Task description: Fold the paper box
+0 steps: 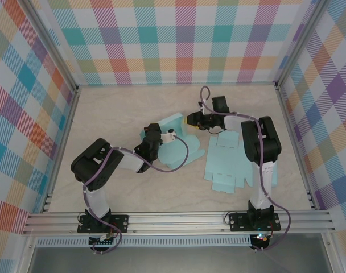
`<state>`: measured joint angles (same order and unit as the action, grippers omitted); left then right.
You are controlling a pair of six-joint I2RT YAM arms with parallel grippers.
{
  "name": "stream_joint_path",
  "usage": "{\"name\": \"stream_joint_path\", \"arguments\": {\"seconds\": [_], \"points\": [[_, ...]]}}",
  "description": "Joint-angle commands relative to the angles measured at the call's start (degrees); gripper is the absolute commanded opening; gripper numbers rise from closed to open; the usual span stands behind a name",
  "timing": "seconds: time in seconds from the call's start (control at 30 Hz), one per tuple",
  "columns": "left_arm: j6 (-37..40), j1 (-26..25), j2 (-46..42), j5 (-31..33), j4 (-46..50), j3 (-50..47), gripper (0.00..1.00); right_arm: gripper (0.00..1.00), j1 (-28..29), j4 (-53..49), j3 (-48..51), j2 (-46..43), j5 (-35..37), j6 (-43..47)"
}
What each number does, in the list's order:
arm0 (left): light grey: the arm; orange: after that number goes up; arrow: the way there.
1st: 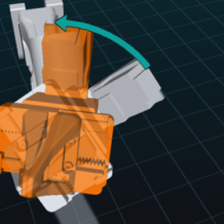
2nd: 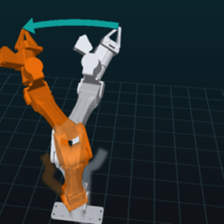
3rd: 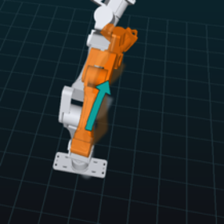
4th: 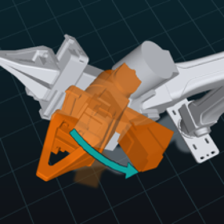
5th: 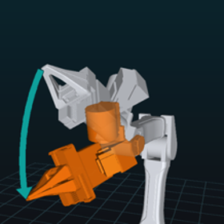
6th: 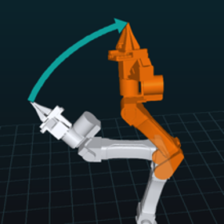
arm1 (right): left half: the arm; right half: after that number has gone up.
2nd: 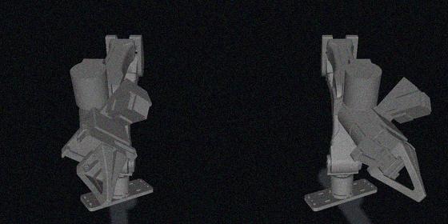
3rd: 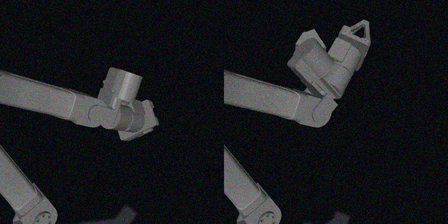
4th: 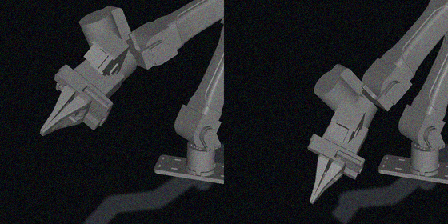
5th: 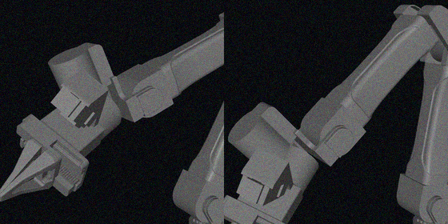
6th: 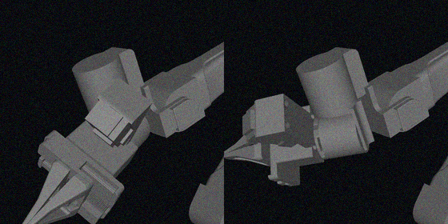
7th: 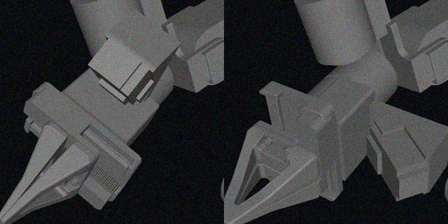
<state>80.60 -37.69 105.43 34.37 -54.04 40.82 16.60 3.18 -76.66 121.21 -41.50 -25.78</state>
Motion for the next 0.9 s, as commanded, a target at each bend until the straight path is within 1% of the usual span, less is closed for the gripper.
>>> {"name": "stream_joint_path", "arguments": {"seconds": [0.0,0.2,0.53,0.7,0.8,0.87], "points": [[-0.11,-0.19,0.84,-0.33,0.25,0.76,0.00,0.49,1.72,1.32,1.69,-3.55,1.00,3.57],[0.00,-0.17,0.55,-0.42,0.29,0.72,0.00,0.52,2.64,3.96,4.83,-5.27,1.55,4.66],[0.17,-0.19,0.60,-0.49,0.43,0.75,0.00,0.57,3.53,5.27,7.65,-6.94,2.89,6.72],[0.17,-0.23,0.39,-0.79,0.43,0.73,0.00,0.56,3.67,5.88,6.60,-5.86,4.60,7.17],[0.17,-0.36,0.35,-0.94,0.43,0.67,0.00,0.55,4.16,6.04,5.29,-5.00,7.42,8.02],[0.17,-0.52,0.44,-1.04,0.43,0.52,0.00,0.53,4.40,6.50,4.39,-4.29,9.13,8.29]]}}
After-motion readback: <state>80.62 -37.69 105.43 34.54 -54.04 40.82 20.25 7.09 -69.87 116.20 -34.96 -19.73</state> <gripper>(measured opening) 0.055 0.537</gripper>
